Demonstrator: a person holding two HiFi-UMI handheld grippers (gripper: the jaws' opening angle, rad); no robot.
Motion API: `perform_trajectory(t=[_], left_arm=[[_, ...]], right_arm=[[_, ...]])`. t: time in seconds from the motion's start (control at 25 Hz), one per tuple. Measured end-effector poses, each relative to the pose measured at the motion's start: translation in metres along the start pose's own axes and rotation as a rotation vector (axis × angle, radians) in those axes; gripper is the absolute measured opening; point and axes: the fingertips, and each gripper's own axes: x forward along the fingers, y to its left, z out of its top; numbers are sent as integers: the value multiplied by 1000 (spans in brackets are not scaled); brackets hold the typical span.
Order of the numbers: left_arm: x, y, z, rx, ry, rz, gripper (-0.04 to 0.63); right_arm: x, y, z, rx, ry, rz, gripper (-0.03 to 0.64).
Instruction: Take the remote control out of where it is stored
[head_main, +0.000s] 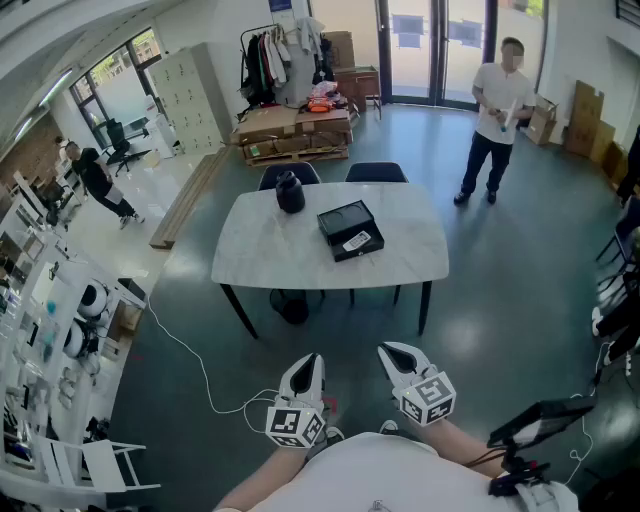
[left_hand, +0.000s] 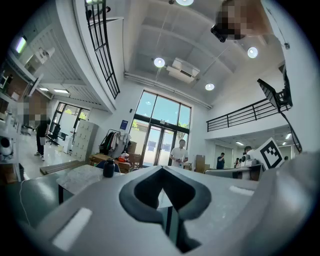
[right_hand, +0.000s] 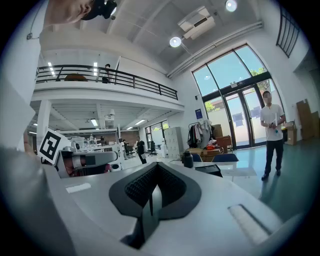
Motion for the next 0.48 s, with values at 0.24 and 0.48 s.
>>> perform_trajectory(t=[0.24,0.48], left_arm=[[5,-7,-4,-15,5,16,0],[9,-15,-8,-14,8,26,0]], right_arm=[[-5,-8,-1,3,9,11,21],[-7,-13,0,-7,9,33,21]])
